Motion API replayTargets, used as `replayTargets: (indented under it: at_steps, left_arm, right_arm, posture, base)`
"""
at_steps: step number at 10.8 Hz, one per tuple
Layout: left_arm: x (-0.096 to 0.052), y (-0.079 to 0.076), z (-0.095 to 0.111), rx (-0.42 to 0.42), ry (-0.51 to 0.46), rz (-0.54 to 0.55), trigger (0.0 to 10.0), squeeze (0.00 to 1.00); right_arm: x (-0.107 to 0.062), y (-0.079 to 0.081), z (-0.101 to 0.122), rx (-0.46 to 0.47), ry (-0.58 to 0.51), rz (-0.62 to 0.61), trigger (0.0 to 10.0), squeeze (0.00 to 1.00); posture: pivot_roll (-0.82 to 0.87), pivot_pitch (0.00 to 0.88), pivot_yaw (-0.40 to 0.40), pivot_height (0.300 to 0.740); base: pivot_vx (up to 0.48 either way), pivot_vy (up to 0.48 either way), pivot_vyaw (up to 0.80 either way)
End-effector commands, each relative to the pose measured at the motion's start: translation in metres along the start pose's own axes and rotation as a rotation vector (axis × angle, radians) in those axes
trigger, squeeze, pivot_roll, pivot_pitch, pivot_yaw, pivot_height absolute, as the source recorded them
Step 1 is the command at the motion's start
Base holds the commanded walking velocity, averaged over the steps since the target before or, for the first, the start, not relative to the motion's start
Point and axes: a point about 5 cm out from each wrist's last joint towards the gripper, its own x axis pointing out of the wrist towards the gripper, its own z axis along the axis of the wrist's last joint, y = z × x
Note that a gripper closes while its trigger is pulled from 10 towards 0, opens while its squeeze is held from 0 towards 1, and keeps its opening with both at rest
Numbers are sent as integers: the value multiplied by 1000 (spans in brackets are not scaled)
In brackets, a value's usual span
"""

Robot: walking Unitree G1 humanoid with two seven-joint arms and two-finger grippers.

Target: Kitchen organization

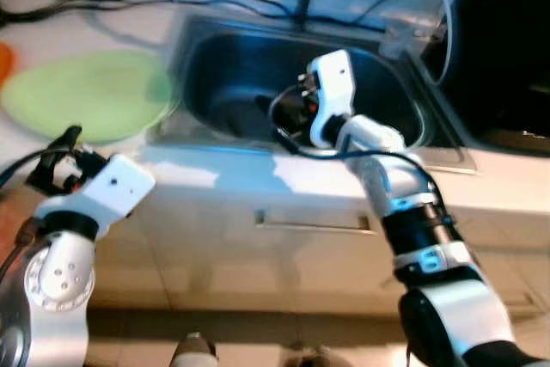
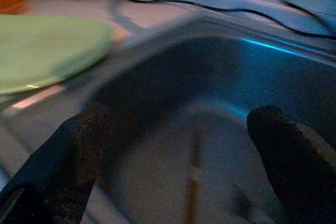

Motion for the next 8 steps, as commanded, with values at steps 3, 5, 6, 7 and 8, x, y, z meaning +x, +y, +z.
replayTargets:
  at_steps: [3, 5, 6, 7, 8]
  left_arm:
    - [13, -1, -12, 9, 42, 14, 10000, 0]
    - [27, 5, -5, -55, 6, 52, 10000, 0]
    - [32, 5, -3, -67, 3, 60, 10000, 0]
    - [46, 8, -1, -93, -12, 93, 10000, 0]
    - [51, 9, -1, -99, -20, 101, 10000, 0]
  right_arm:
    - [2, 4, -4, 20, 0, 6, 10000, 0]
    - [2, 4, -5, 22, -1, 5, 10000, 0]
    - [2, 4, -5, 21, -2, 3, 10000, 0]
    - [1, 3, -4, 19, -3, 0, 10000, 0]
    - [1, 3, -4, 18, -3, -1, 10000, 0]
  posture:
    - [222, 128, -113, 740]
    - [211, 125, -111, 740]
    - [205, 124, -111, 740]
    - [198, 123, -112, 740]
    - [190, 120, -113, 740]
  base:
    - [0, 0, 0]
    - [0, 0, 0]
    - [0, 0, 0]
    - [0, 0, 0]
    - [0, 0, 0]
